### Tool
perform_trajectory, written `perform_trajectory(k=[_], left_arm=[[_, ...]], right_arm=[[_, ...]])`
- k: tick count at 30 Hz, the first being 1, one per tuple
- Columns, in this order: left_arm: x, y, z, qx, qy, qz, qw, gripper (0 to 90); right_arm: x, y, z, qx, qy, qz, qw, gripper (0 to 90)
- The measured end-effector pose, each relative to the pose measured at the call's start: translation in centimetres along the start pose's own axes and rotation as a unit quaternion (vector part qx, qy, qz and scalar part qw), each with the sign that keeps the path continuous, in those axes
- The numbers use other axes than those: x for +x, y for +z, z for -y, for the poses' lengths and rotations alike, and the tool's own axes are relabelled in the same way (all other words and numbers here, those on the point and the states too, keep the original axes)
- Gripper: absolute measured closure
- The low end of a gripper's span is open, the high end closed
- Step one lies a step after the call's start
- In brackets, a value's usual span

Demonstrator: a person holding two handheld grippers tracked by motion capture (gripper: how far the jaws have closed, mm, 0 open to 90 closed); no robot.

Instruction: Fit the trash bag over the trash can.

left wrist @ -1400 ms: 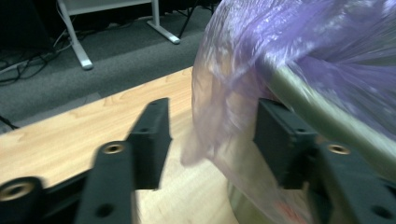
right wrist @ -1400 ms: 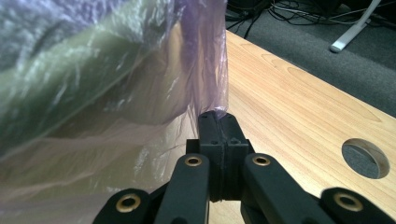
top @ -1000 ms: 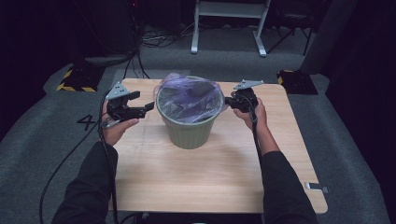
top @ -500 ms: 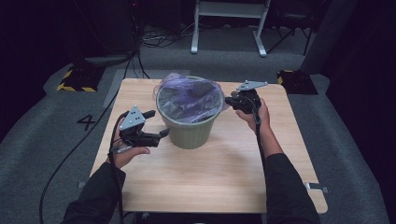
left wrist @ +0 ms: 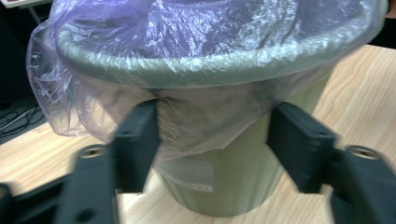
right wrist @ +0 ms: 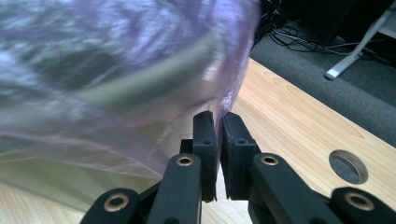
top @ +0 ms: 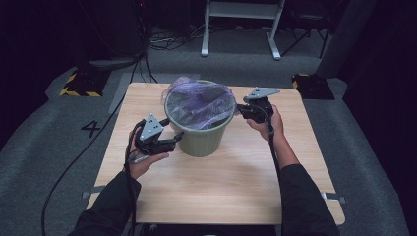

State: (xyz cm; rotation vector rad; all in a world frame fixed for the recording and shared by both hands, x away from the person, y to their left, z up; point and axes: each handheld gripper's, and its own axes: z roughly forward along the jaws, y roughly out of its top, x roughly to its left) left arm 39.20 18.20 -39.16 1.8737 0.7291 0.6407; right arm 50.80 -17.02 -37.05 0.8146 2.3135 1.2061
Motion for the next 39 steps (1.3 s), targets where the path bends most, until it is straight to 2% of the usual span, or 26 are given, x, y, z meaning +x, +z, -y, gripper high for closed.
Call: perform_trajectory(k=[2,6,9,10,21,27,37,39], left_arm=[[0.1,0.0,0.1,0.003,0.001,-0.003,1.0,51.8],[0.5,-0.1,0.2,0.006,0.013,-0.001,0.9999,73.8],[0.6,-0.2,0.3,0.009,0.021,0.003,0.9997,87.6],[0.7,-0.2,0.4,0.009,0.022,0.008,0.9997,89.6],[0.8,-0.5,1.6,0.029,0.039,0.037,0.9981,90.0],[0.7,-0.3,2.3,0.044,0.046,0.044,0.997,90.0],[0.5,0.3,3.3,0.075,0.068,0.059,0.9931,90.0],[0.5,0.3,3.5,0.075,0.07,0.071,0.9922,90.0]], right_arm=[[0.2,0.0,-0.1,-0.001,-0.003,-0.004,1.0,85.8],[0.5,0.0,-0.2,0.0,-0.007,-0.007,0.9999,85.8],[0.6,-0.1,-0.2,0.0,-0.009,-0.007,0.9999,85.9],[0.6,-0.2,-0.2,0.001,-0.01,-0.007,0.9999,86.0],[0.1,-1.1,1.1,-0.003,-0.003,-0.015,0.9999,88.6],[0.4,-1.6,2.1,-0.005,-0.01,-0.026,0.9996,88.7],[0.5,-1.2,3.4,0.003,-0.005,-0.036,0.9993,89.3],[0.7,-1.2,3.4,0.002,-0.007,-0.035,0.9994,89.3]])
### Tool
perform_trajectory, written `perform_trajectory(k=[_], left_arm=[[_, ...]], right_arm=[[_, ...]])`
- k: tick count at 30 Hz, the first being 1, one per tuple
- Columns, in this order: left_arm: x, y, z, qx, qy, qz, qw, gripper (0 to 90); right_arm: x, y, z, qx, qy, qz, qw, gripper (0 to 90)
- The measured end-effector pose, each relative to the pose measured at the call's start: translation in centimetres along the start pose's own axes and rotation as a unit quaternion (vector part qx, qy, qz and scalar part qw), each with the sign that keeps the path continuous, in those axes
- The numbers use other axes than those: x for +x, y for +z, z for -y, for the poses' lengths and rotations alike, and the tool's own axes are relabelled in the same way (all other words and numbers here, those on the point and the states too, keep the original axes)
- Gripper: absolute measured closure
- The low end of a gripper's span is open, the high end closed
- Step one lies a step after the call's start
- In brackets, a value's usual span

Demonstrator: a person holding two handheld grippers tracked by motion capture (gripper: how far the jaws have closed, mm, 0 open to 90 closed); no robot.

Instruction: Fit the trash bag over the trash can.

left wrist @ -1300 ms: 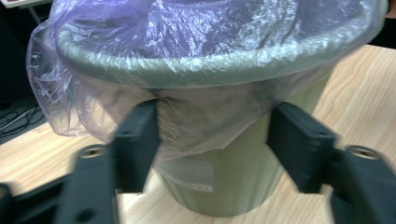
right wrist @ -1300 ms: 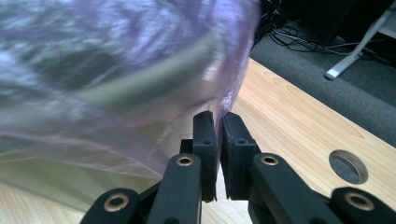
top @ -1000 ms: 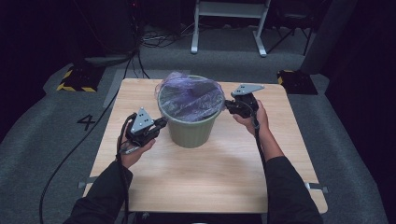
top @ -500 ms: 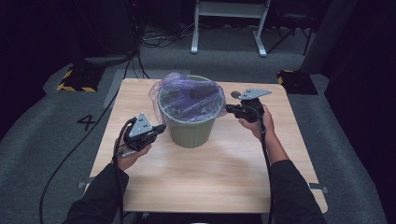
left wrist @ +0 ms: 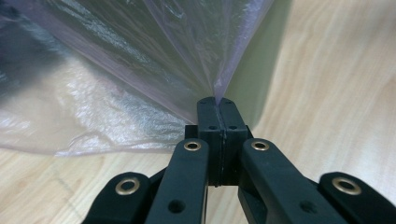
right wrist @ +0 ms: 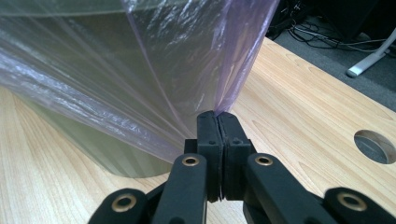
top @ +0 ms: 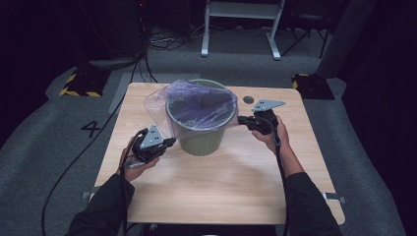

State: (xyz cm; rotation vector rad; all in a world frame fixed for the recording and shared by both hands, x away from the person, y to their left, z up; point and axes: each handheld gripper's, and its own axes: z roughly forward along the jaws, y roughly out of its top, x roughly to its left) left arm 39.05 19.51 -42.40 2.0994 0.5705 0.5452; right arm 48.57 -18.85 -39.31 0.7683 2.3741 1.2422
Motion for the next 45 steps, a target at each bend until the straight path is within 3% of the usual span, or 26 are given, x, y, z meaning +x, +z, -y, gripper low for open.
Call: perform_trajectory(k=[7,15,18,20,25,27,30,35,39,41,45], left_arm=[[-0.7,0.5,0.8,0.023,0.014,0.02,0.9994,90.0],[-0.3,1.0,1.3,0.041,0.009,0.007,0.9991,89.8],[-0.1,0.9,1.5,0.04,-0.002,-0.003,0.9992,77.6],[0.1,0.4,1.6,0.031,-0.007,-0.002,0.9995,72.8],[0.4,-1.6,1.7,-0.003,-0.035,-0.006,0.9994,38.3],[0.4,-2.6,1.7,-0.016,-0.042,-0.008,0.999,27.8],[0.6,-4.0,1.5,-0.043,-0.054,-0.002,0.9976,19.7],[1.5,-6.3,0.7,-0.081,-0.062,-0.021,0.9946,17.6],[3.3,-7.6,-0.3,-0.11,-0.08,-0.038,0.99,18.2],[4.5,-7.8,-1.1,-0.118,-0.087,-0.044,0.9881,19.2],[6.9,-7.2,-2.6,-0.113,-0.102,-0.061,0.9864,20.0]], right_arm=[[0.7,-0.6,0.7,-0.007,-0.02,-0.009,0.9997,89.3],[0.7,-0.4,1.4,0.02,-0.03,0.005,0.9993,88.9],[0.6,-0.1,1.7,0.026,-0.026,0.011,0.9993,85.0],[0.5,-0.2,1.7,0.026,-0.027,0.018,0.9991,79.4],[0.3,-1.1,1.5,0.012,-0.021,0.02,0.9995,51.7],[0.2,-1.6,1.5,0.007,-0.019,0.008,0.9998,44.1],[0.1,-2.3,1.5,0.006,-0.017,0.001,0.9998,32.4],[-0.3,-4.0,1.3,-0.021,-0.008,-0.007,0.9997,24.7],[-0.7,-5.5,0.6,-0.056,0.005,-0.013,0.9983,24.2],[-1.0,-6.0,-0.1,-0.077,0.022,-0.012,0.9967,28.2],[-1.4,-5.7,-2.1,-0.087,0.042,0.014,0.9952,33.6]])
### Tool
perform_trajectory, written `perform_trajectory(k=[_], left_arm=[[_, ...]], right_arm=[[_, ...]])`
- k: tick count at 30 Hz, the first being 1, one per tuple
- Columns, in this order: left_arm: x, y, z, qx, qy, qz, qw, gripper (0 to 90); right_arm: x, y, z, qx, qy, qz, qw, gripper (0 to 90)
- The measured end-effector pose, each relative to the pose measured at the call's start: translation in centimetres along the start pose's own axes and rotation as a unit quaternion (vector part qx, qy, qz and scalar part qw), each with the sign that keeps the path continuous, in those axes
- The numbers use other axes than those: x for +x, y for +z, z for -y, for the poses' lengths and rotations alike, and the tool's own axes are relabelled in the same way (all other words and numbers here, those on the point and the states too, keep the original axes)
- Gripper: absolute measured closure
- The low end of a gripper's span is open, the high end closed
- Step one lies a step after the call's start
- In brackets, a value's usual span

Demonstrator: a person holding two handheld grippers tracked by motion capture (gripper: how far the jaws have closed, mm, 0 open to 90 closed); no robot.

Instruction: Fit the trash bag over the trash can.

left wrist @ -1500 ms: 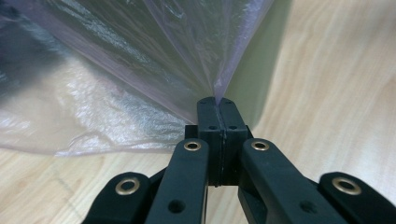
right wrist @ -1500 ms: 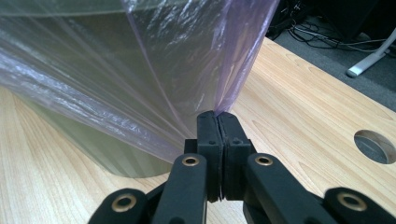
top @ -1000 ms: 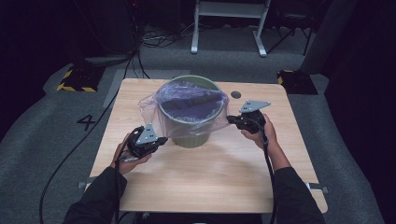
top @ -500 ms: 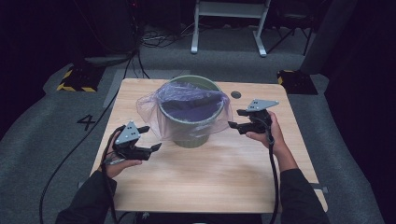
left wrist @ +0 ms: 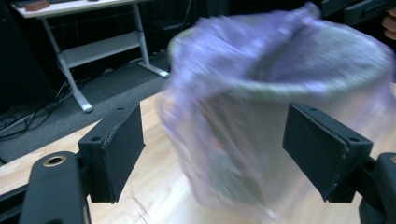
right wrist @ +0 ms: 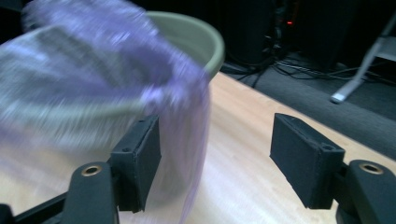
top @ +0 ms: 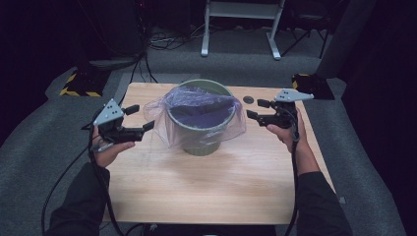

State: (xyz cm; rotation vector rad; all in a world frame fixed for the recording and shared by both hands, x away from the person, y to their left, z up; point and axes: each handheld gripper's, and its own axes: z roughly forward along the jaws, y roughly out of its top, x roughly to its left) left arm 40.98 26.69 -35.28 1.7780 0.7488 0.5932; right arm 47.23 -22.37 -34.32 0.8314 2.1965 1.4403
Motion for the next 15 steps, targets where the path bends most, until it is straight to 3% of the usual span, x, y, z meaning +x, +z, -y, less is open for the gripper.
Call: perform_trajectory(k=[2,4,6,8,11,13,15], left_arm=[[1.0,0.9,-0.6,0.005,-0.005,-0.007,1.0,22.3],[2.0,2.0,-1.1,0.015,-0.009,-0.021,0.9996,24.0],[3.0,2.9,-1.4,0.017,-0.023,-0.013,0.9995,32.1],[3.6,3.9,-1.8,0.026,-0.024,-0.014,0.9993,32.7],[4.2,5.4,-2.3,0.042,-0.015,-0.021,0.9988,39.7],[4.4,6.1,-2.5,0.048,-0.015,-0.014,0.9986,47.5],[4.6,6.8,-2.7,0.054,-0.014,-0.017,0.9983,49.3]], right_arm=[[-0.1,0.9,-1.2,0.006,0.007,0.011,0.9999,33.2],[-0.3,1.8,-2.1,0.007,0.018,0.0,0.9998,33.0],[-0.5,2.8,-2.8,0.024,0.015,0.008,0.9996,32.9],[-0.8,3.5,-3.3,0.03,0.02,0.005,0.9993,34.2],[-1.0,4.4,-3.8,0.037,0.02,-0.001,0.9991,38.8],[-1.1,4.8,-4.1,0.041,0.023,-0.008,0.9989,40.0],[-1.0,5.4,-4.3,0.048,0.021,-0.01,0.9986,44.2]])
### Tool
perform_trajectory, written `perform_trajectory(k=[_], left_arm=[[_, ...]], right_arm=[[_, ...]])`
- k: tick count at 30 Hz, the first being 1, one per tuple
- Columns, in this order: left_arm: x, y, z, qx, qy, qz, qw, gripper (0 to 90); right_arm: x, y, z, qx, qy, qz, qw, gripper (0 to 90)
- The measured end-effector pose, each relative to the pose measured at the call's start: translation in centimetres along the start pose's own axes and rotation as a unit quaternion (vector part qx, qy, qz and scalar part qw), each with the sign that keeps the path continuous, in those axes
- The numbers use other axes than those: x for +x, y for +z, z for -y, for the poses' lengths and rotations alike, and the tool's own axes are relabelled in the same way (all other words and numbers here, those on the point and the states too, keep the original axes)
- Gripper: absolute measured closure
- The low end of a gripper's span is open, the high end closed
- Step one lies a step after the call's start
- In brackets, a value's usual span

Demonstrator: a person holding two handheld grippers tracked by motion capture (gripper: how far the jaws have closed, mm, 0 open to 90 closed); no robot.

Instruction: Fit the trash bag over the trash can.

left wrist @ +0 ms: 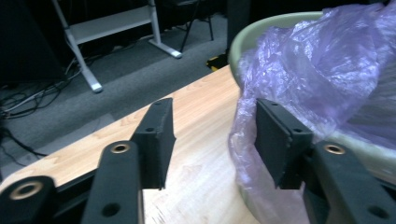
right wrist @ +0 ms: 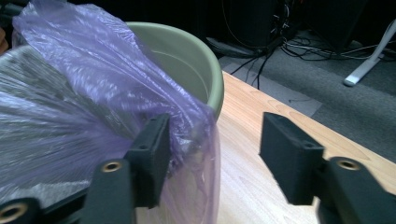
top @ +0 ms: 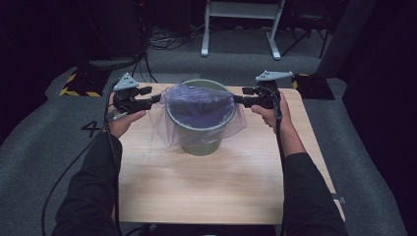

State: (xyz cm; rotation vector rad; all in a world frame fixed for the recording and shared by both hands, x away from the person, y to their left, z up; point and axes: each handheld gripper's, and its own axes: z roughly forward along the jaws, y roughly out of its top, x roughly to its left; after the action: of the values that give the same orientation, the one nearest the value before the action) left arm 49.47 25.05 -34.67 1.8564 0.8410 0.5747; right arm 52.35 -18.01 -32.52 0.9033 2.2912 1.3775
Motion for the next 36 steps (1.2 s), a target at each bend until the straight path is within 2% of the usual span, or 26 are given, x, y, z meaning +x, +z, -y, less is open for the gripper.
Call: perform_trajectory(k=[3,6,8,11,13,16,22,26,30,36], left_arm=[[0.3,1.0,-0.2,0.004,-0.003,0.012,0.9999,54.6],[0.4,1.9,-0.3,0.006,-0.002,0.021,0.9998,64.0],[0.4,2.3,-0.3,0.005,0.002,0.027,0.9996,72.4],[0.3,3.2,-0.3,0.016,0.002,0.029,0.9994,79.8],[0.3,3.7,-0.3,0.018,-0.001,0.022,0.9996,84.0],[0.4,4.4,-0.2,0.017,-0.009,0.022,0.9996,87.8],[0.4,5.8,0.2,0.021,-0.027,0.02,0.9992,89.7],[0.2,6.6,0.6,0.023,-0.039,0.021,0.9987,89.8],[0.2,7.4,1.2,0.036,-0.049,0.017,0.998,89.8],[0.1,8.3,1.8,0.041,-0.072,0.029,0.9961,89.8]], right_arm=[[0.1,0.8,-0.1,0.005,0.002,-0.004,1.0,50.2],[0.1,1.3,-0.2,-0.003,0.004,-0.015,0.9999,66.4],[0.2,1.4,-0.2,-0.011,0.002,-0.015,0.9998,76.4],[0.3,1.4,-0.4,-0.025,-0.006,-0.002,0.9997,84.2],[0.3,1.5,-0.5,-0.028,-0.006,0.018,0.9994,85.8],[0.1,1.7,-0.4,-0.033,-0.005,0.044,0.9985,87.4],[-0.8,2.4,0.1,-0.036,0.016,0.066,0.997,88.7],[-1.3,2.9,0.6,-0.034,0.027,0.067,0.9968,89.0],[-1.7,3.4,1.1,-0.028,0.036,0.072,0.9964,89.2],[-1.7,4.3,1.7,-0.016,0.037,0.073,0.9965,89.6]])
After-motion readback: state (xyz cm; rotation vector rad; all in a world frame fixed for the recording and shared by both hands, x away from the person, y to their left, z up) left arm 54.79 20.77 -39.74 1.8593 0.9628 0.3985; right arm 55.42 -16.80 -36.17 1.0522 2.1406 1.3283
